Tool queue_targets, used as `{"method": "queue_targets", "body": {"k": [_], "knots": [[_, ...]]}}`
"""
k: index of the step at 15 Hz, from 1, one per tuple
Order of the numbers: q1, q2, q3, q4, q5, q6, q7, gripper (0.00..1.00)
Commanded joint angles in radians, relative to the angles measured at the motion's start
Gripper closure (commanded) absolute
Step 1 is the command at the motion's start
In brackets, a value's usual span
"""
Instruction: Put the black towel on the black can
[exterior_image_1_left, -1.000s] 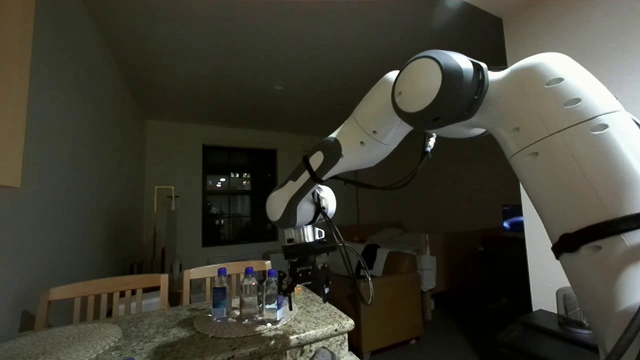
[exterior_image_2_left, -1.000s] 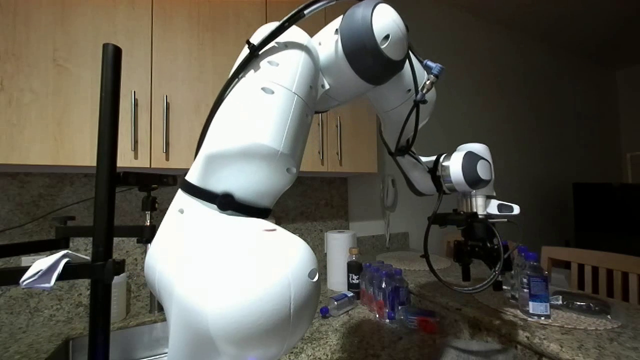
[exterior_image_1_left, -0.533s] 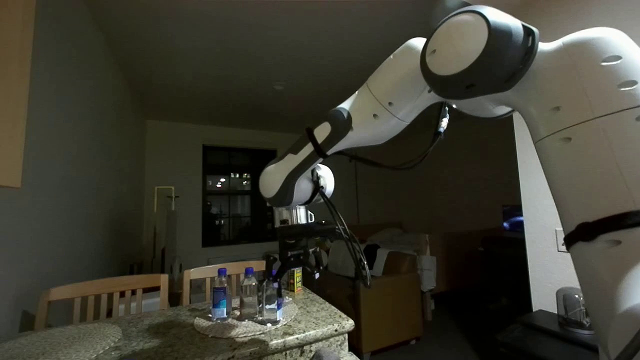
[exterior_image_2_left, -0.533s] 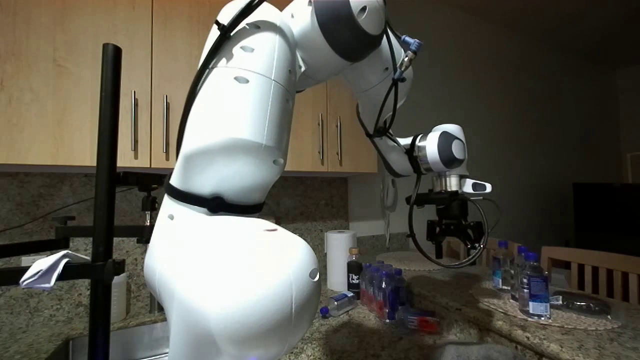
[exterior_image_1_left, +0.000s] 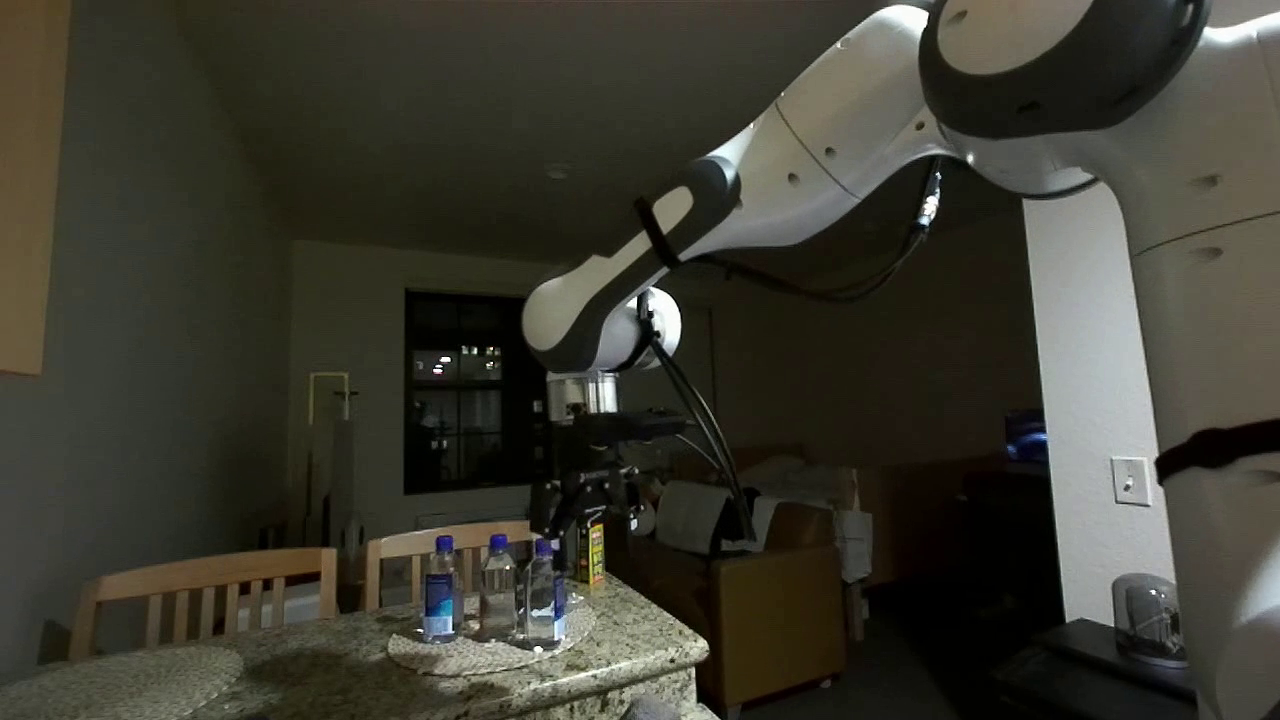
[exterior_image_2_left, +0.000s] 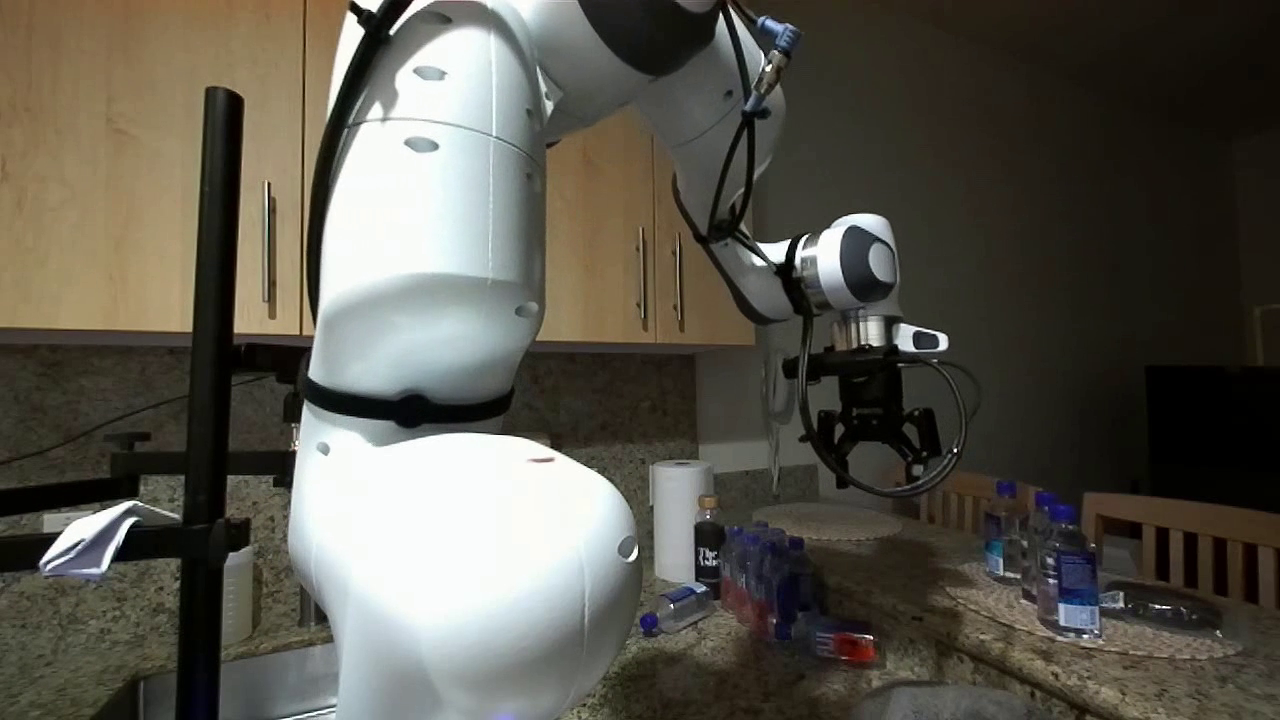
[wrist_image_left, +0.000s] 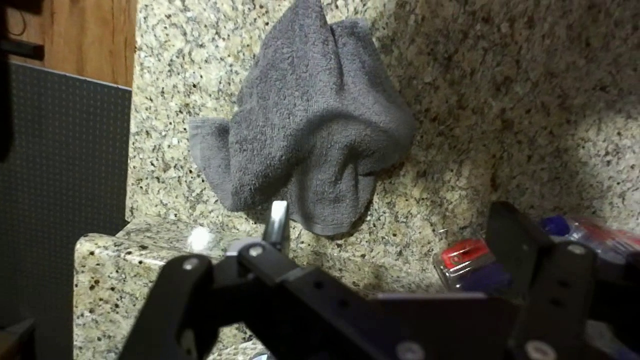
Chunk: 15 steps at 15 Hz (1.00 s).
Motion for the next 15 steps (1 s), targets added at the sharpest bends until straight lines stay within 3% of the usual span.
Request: {"method": "queue_targets", "body": {"k": [1, 2, 15], "knots": [[-0.022, -0.116, 0.001, -0.102, -0.014, -0.016, -0.1, 0.0], [-0.015, -0.039, 0.009, -0.031, 0.0, -0.008, -0.042, 0.0], [-0.02, -0.09, 0.006, -0.078, 0.0, -0.01, -0.067, 0.0]]}}
